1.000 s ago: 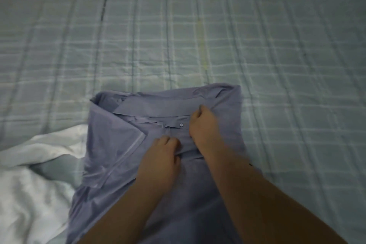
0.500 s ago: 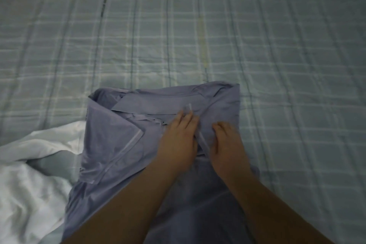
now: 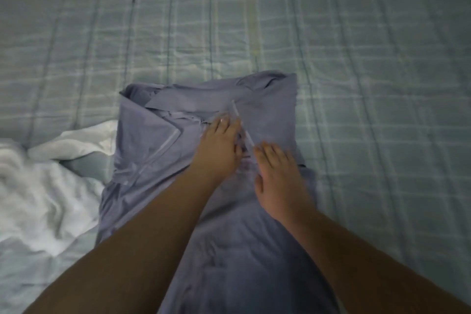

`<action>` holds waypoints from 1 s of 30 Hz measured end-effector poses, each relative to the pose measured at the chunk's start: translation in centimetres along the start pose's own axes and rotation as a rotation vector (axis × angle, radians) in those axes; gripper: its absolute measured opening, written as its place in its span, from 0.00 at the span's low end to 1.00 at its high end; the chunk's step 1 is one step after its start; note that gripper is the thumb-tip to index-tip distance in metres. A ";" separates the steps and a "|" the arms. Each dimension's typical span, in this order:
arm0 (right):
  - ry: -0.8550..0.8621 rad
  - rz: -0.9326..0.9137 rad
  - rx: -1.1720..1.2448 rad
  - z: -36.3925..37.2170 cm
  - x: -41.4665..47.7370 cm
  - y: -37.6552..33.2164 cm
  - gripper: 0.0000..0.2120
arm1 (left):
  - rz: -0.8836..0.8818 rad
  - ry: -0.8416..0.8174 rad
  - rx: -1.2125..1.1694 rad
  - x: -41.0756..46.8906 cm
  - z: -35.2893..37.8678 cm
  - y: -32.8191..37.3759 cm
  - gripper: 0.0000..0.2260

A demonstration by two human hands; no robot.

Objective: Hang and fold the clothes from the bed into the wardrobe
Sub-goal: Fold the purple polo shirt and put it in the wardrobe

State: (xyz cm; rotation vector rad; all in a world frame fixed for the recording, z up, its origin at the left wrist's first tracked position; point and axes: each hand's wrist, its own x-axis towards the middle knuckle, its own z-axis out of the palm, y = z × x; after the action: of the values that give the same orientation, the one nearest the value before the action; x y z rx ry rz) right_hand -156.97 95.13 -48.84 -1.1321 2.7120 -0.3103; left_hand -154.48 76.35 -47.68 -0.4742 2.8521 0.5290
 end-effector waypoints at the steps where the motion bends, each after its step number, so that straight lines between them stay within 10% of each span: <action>1: 0.012 0.002 0.031 -0.5 -1.5 -0.2 0.29 | -0.012 0.005 -0.015 -2.0 0.0 -0.3 0.32; 15: 0.111 0.715 0.480 1.4 -28.0 -4.0 0.31 | -0.562 0.082 -0.191 -39.1 5.3 -12.9 0.26; 24: -0.119 1.168 0.577 -0.1 -25.8 -2.3 0.19 | -1.110 0.036 -0.723 -40.7 4.7 -14.6 0.19; 30: -0.056 1.241 0.970 -3.2 -26.9 -2.5 0.15 | -0.998 0.061 -0.961 -43.9 1.9 -14.4 0.07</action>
State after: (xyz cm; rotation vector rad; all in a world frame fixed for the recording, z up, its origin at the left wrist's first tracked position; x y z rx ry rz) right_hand -137.42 113.05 -42.71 0.7362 2.1341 -1.0838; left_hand -108.54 76.34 -42.85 -1.8659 1.7909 1.5549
